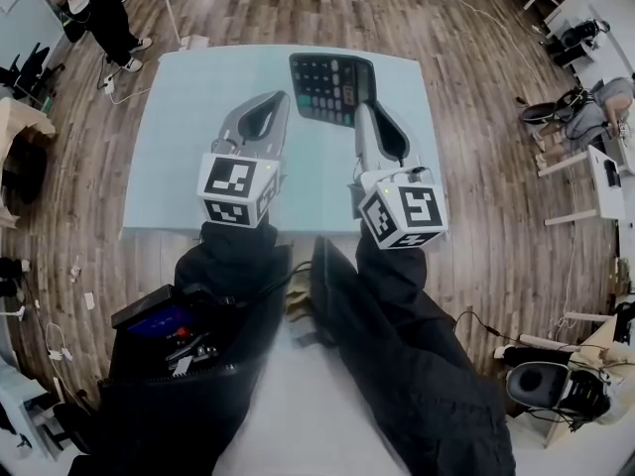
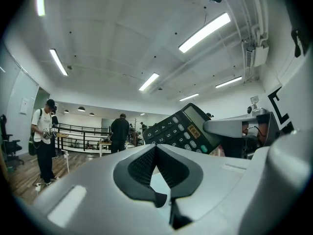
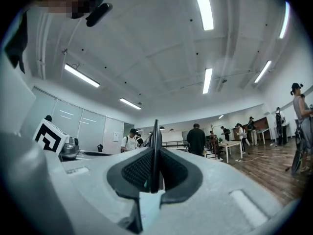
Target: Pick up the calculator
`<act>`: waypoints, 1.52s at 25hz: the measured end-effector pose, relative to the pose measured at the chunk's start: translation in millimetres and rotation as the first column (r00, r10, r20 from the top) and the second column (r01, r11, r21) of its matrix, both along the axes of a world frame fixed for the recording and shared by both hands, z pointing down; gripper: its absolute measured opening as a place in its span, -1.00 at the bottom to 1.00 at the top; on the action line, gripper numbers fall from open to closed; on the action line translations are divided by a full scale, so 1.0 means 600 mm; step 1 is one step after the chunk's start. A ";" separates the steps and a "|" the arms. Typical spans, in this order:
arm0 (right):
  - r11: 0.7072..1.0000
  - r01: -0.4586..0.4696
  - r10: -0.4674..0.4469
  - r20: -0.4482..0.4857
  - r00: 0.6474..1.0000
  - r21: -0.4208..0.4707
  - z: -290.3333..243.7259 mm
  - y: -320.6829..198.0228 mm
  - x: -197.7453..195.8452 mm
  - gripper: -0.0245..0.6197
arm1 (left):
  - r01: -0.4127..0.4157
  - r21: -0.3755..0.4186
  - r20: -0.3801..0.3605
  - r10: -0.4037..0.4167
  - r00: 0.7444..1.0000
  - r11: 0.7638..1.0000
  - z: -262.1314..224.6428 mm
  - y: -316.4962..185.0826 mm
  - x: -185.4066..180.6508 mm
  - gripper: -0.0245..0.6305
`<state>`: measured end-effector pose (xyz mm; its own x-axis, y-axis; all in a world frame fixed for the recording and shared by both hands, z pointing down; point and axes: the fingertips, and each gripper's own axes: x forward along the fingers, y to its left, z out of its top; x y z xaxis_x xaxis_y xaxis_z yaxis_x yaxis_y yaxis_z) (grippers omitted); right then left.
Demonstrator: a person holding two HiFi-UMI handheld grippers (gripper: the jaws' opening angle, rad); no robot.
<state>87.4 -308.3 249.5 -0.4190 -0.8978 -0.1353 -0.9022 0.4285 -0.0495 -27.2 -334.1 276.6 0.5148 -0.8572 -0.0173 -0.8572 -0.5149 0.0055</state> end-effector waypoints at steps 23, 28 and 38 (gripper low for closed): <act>1.000 -0.008 0.009 -0.012 1.000 0.014 0.001 0.007 0.000 -0.80 | 0.004 0.010 -0.001 -0.004 1.000 1.000 0.000 0.001 -0.001 -0.93; 1.000 -0.017 0.017 -0.014 1.000 0.011 0.000 0.009 0.006 -0.80 | 0.001 0.003 -0.004 -0.001 1.000 1.000 0.001 0.002 0.003 -0.93; 1.000 -0.021 0.021 -0.013 1.000 -0.003 0.006 0.009 0.009 -0.80 | -0.002 -0.011 -0.006 0.002 1.000 1.000 0.007 0.002 0.005 -0.93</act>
